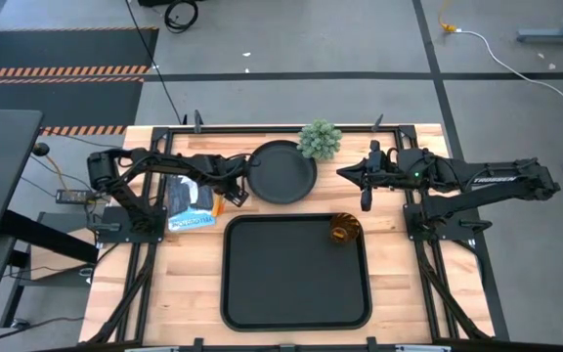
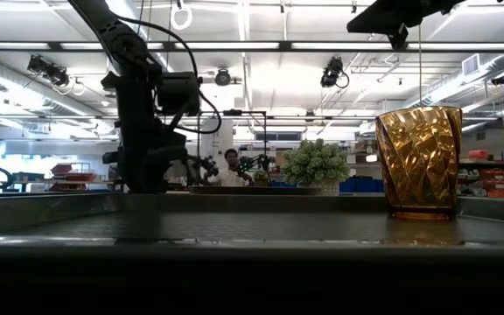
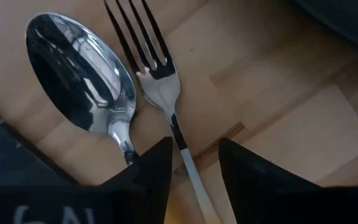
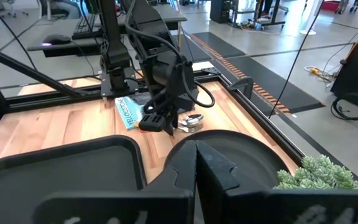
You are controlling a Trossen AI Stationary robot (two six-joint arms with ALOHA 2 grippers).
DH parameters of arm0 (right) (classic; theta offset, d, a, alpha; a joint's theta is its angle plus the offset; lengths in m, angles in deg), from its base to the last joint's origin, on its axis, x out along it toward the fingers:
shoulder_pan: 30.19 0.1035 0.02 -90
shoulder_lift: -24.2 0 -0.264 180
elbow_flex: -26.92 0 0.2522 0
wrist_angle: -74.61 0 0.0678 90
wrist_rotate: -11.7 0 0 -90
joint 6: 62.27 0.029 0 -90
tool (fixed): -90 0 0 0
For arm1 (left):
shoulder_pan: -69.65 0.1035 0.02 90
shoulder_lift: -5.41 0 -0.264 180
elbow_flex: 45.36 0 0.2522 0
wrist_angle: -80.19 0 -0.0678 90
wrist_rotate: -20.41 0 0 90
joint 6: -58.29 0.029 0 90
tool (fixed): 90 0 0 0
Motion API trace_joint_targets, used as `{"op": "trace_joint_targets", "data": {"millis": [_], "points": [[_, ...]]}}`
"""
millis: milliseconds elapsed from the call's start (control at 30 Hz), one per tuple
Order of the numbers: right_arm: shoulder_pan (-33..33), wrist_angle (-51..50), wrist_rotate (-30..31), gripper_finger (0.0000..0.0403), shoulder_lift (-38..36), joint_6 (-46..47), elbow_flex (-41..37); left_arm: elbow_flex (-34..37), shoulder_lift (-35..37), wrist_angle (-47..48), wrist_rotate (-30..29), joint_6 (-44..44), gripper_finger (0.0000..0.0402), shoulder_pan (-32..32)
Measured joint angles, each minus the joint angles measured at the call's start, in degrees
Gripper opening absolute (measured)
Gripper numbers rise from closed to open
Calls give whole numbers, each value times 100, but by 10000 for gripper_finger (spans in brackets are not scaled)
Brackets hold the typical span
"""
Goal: Pick and place plate/cup/fork/spoon on tray
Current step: Put the black plate on the black tray
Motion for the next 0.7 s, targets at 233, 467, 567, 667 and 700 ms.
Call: {"op": "trace_joint_targets", "data": {"millis": [233,467,567,667,700], "points": [[0,0,0,11,0,2,0,-11,-47,0,199,51,105,235],[0,0,0,11,0,3,2,-28,-259,8,319,82,53,255],[0,0,0,11,0,2,2,-26,-269,7,330,65,34,252],[0,0,0,11,0,2,2,-24,-269,1,333,-5,20,252],[0,0,0,11,0,4,2,-23,-269,-1,326,-62,18,252]]}}
